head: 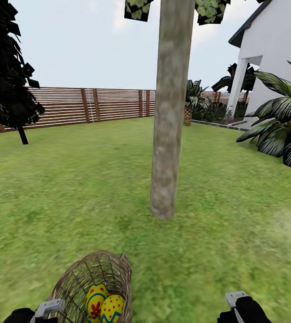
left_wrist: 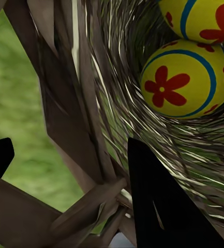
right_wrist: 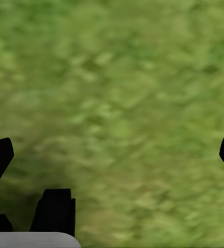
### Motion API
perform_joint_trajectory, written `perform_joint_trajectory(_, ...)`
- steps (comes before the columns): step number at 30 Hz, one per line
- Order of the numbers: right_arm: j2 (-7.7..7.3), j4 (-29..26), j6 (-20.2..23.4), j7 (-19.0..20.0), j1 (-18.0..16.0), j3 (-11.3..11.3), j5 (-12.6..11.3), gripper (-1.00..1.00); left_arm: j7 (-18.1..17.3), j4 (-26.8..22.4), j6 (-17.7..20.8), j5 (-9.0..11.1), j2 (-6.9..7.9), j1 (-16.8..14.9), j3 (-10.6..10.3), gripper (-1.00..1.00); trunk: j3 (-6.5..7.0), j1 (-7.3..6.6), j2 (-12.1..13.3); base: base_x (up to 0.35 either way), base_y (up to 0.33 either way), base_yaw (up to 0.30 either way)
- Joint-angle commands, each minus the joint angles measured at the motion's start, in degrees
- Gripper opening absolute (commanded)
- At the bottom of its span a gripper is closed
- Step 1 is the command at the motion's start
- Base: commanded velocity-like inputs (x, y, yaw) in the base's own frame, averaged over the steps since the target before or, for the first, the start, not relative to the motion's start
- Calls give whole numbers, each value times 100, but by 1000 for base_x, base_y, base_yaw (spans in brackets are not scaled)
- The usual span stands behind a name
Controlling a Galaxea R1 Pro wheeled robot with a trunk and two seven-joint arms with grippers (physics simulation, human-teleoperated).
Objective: Take the three Easter eggs out of the wicker basket on the lawn in the garden, then place them on the lawn next to a single tree (choose any tree) so that all three eggs are next to the same tree and none are left in the basket.
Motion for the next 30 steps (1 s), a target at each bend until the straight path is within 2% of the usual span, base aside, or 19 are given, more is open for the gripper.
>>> perform_joint_trajectory(1, -6, -6, 27, 31, -2, 15, 26, 100, -24, -7, 34, 46, -1, -3, 12, -100, -6, -1, -3, 0, 0, 0)
perform_joint_trajectory(6, -6, -7, 27, 31, -5, 11, 26, 100, -24, -7, 34, 48, -1, -3, 18, -100, -6, -1, -3, 0, 0, 0)
perform_joint_trajectory(21, -6, -8, 27, 31, -3, 12, 26, 100, -16, -7, 34, 39, -1, -3, 21, -100, -275, 328, -604, 0, 0, 0)
perform_joint_trajectory(30, -6, -1, 27, 31, -3, 9, 28, 100, -38, -35, 26, 48, -1, -3, 21, -100, -275, 328, -604, 0, 0, 0)
